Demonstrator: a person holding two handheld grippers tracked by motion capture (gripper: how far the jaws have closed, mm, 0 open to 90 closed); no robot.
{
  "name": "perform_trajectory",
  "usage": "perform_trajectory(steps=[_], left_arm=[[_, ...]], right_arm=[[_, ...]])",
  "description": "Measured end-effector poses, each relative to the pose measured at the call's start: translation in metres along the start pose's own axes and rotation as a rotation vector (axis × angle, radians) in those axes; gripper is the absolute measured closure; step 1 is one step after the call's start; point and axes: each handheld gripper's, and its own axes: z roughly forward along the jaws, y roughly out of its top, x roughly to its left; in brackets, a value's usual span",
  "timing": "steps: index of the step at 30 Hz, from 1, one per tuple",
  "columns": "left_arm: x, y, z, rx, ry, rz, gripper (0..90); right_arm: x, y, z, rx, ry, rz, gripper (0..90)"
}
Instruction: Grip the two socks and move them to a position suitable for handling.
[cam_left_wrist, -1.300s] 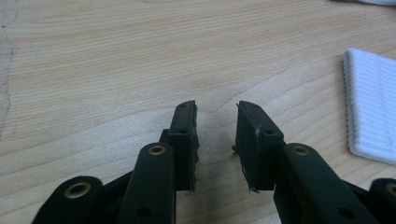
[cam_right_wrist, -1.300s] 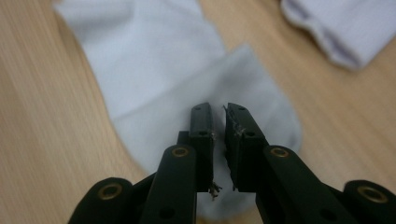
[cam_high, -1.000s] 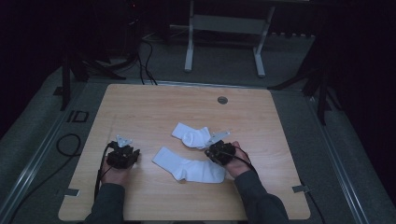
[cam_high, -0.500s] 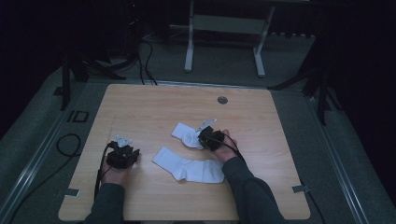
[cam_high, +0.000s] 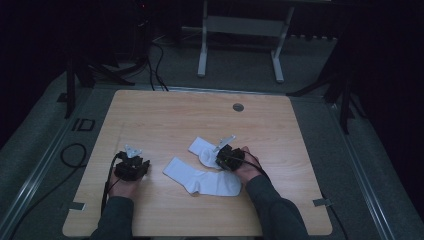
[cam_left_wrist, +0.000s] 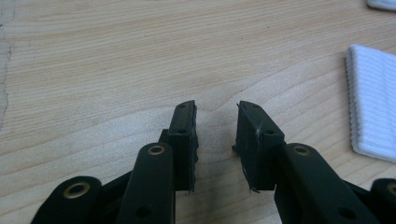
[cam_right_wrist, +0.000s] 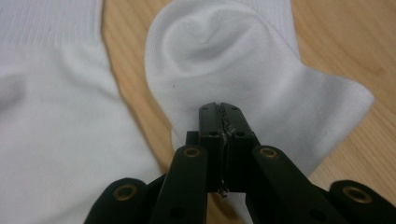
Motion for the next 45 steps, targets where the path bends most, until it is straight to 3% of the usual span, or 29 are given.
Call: perform_trajectory(steps=[4,10,16,20,24,28,31,35,45], left_arm=[[0.0,0.0,0.0,0.0,0.0,0.002,67.9],[-0.001,0.0,0.0,-0.001,-0.002,0.002,67.7],[-0.001,0.0,0.0,-0.001,-0.005,0.001,67.3],[-0.001,0.0,0.0,-0.001,-0.006,0.003,67.1],[-0.001,0.0,0.001,-0.002,-0.007,0.002,66.9],[-0.001,0.0,0.001,-0.004,-0.007,0.001,66.9],[-0.001,0.0,0.001,-0.004,-0.008,0.0,66.8],[-0.001,0.0,0.001,-0.004,-0.009,0.001,66.7],[0.001,0.0,0.001,-0.007,-0.009,0.002,66.5]], right_arm=[[0.002,-0.002,-0.005,0.031,-0.007,-0.039,81.7],[0.016,0.015,-0.013,-0.012,-0.022,-0.085,72.2],[0.028,0.037,-0.001,-0.028,0.014,-0.098,60.4],[0.031,0.043,0.008,-0.011,0.008,-0.094,57.6],[0.028,0.045,0.019,0.028,-0.004,-0.071,63.9],[0.027,0.045,0.02,0.034,-0.019,-0.063,77.7],[0.023,0.044,0.021,0.03,0.006,-0.047,86.5],[0.021,0.043,0.017,0.002,0.008,-0.021,87.7],[0.008,0.042,-0.014,-0.077,0.002,0.034,87.6]])
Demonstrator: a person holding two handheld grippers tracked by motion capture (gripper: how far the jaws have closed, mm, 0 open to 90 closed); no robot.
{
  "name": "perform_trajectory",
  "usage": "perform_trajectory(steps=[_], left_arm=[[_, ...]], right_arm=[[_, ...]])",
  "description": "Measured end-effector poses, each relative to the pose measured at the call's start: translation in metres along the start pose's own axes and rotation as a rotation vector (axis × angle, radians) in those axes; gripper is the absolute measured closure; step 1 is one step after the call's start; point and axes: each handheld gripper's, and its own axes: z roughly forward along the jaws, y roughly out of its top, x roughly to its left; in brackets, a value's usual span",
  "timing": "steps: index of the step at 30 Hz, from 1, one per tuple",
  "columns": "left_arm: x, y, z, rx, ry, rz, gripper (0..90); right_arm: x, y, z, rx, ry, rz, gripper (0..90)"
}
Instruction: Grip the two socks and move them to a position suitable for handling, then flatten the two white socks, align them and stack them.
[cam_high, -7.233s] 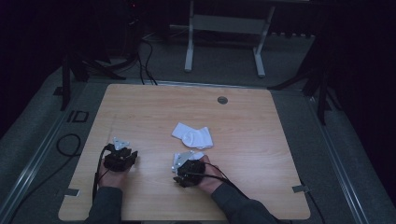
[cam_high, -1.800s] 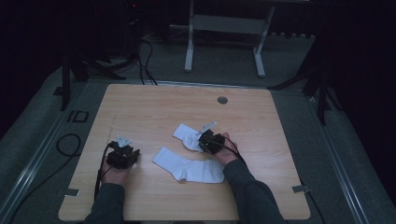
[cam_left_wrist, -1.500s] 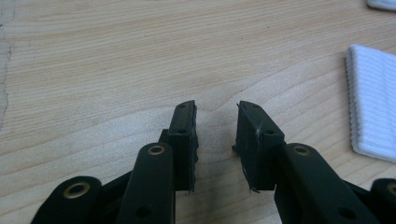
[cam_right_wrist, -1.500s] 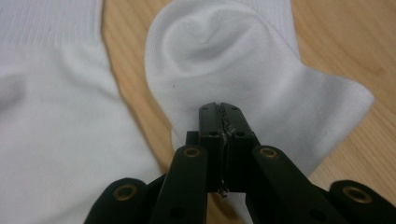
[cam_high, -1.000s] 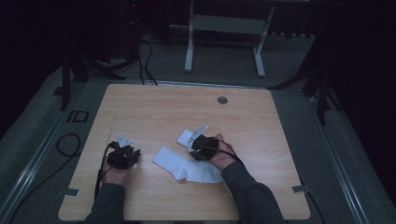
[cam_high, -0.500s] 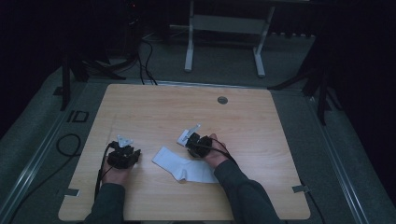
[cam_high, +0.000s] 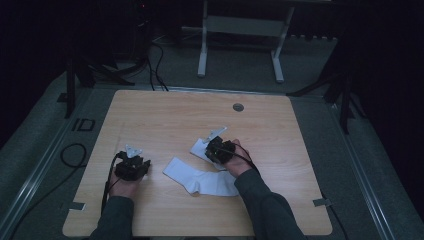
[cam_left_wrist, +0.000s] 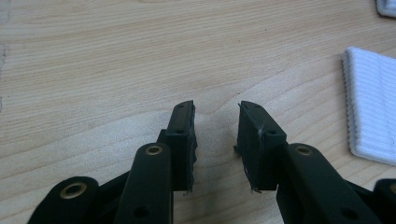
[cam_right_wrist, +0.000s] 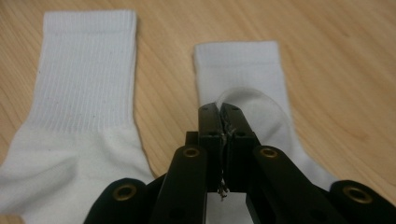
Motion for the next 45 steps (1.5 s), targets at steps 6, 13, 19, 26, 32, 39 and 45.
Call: perform_trajectory(steps=[6,13,19,26,32,39,45], left_arm=[[0.0,0.0,0.0,0.001,0.007,0.002,66.5],[-0.002,0.001,0.0,0.001,0.018,0.005,66.6],[-0.002,0.001,0.0,0.002,0.021,0.012,66.6],[-0.002,0.001,0.0,0.003,0.022,0.012,66.6],[-0.003,0.001,0.0,0.005,0.024,0.015,66.5],[-0.003,0.001,0.0,0.005,0.025,0.016,66.3],[-0.003,0.001,0.0,0.003,0.023,0.011,66.2]], right_arm=[[-0.003,-0.003,-0.015,-0.033,-0.018,0.012,87.3],[-0.016,-0.016,-0.032,-0.06,-0.049,0.056,87.2],[-0.026,-0.029,-0.042,-0.068,-0.073,0.089,87.2],[-0.032,-0.039,-0.048,-0.068,-0.089,0.109,87.1],[-0.037,-0.044,-0.052,-0.075,-0.099,0.125,87.1],[-0.043,-0.053,-0.061,-0.076,-0.128,0.137,86.9],[-0.05,-0.067,-0.065,-0.038,-0.187,0.132,86.3]])
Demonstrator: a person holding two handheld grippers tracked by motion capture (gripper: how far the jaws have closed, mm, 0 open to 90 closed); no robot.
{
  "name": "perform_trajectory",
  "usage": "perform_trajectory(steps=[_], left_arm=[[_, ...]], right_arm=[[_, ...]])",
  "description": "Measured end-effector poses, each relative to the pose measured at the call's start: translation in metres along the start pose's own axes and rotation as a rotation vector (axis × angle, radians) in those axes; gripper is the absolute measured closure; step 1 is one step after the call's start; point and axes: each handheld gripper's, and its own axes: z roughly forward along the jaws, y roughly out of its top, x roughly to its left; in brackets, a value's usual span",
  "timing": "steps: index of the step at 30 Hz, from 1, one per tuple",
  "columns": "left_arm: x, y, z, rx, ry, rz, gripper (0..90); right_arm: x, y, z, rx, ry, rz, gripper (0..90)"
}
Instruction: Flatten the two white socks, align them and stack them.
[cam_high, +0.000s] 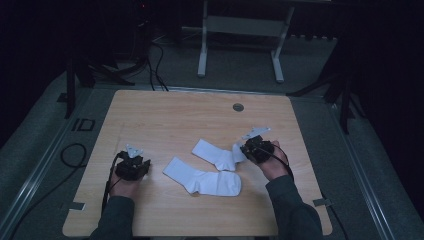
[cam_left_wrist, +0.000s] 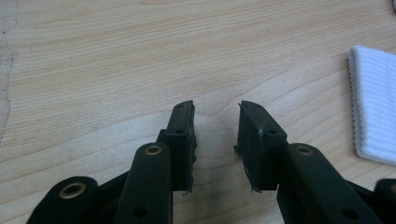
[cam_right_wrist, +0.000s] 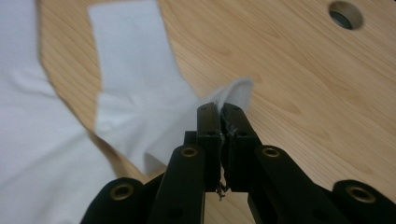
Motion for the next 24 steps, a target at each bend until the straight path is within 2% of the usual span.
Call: perform_trajectory(steps=[3,9,14,19,24], left_arm=[[0.0,0.0,0.0,0.001,0.002,0.004,66.2],[0.0,0.0,0.0,0.0,0.001,0.003,66.2],[0.0,0.0,0.0,0.001,-0.001,0.003,66.2],[0.001,0.0,0.0,0.001,-0.001,0.004,66.1],[0.001,0.0,0.0,0.001,-0.001,0.005,66.1]], right_arm=[[-0.004,-0.008,0.0,0.019,-0.006,0.008,86.5],[-0.01,-0.02,-0.001,0.079,-0.056,-0.012,85.6],[-0.014,-0.024,-0.004,0.105,-0.084,-0.013,87.5],[-0.017,-0.028,-0.011,0.112,-0.096,-0.015,88.3],[-0.023,-0.033,-0.017,0.106,-0.099,0.007,88.6]])
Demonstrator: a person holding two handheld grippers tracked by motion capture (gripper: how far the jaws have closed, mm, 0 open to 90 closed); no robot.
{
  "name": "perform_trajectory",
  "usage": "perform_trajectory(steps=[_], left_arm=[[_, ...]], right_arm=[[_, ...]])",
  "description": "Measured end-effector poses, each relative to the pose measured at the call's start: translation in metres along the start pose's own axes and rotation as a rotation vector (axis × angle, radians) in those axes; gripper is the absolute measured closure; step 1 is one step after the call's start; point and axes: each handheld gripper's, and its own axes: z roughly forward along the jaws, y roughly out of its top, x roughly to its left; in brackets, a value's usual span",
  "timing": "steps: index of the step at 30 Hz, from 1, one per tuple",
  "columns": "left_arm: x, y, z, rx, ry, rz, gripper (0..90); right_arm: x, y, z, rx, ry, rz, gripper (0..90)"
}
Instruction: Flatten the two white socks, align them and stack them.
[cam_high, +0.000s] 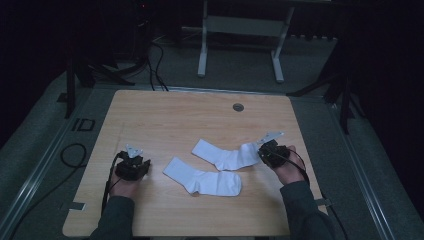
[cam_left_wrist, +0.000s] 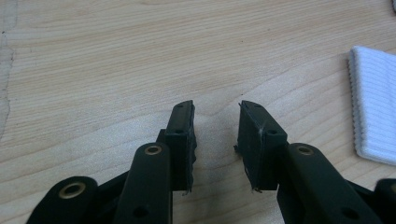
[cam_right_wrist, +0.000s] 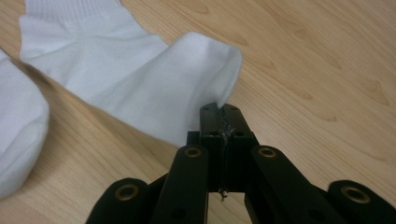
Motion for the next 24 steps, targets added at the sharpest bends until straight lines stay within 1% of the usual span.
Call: perform_trajectory(steps=[5,9,10,13,15,17,20,24], left_arm=[[0.0,0.0,0.0,-0.001,0.0,0.0,66.1],[0.0,0.0,0.0,-0.001,0.001,-0.001,66.2],[0.0,0.0,0.0,-0.001,0.001,-0.001,66.1],[0.0,0.0,0.0,-0.002,0.002,-0.003,66.2],[-0.001,0.0,0.0,-0.003,0.002,-0.005,66.1],[-0.001,0.0,0.0,-0.003,0.002,-0.005,66.2],[-0.001,0.0,0.001,-0.005,0.003,-0.007,66.1],[-0.001,0.0,0.001,-0.005,0.002,-0.006,66.1]], right_arm=[[-0.007,-0.005,-0.005,-0.01,0.003,0.019,87.4],[-0.013,-0.008,-0.011,-0.036,0.006,0.045,78.8],[-0.014,-0.009,-0.013,-0.039,0.008,0.054,78.0],[-0.017,-0.009,-0.015,-0.045,0.011,0.054,75.8],[-0.016,-0.006,-0.016,-0.051,0.01,0.024,74.8],[-0.014,-0.001,-0.017,-0.062,0.02,-0.006,73.5],[-0.009,0.009,-0.015,-0.097,0.063,-0.038,72.9],[0.002,0.024,-0.005,-0.128,0.119,-0.07,71.7]])
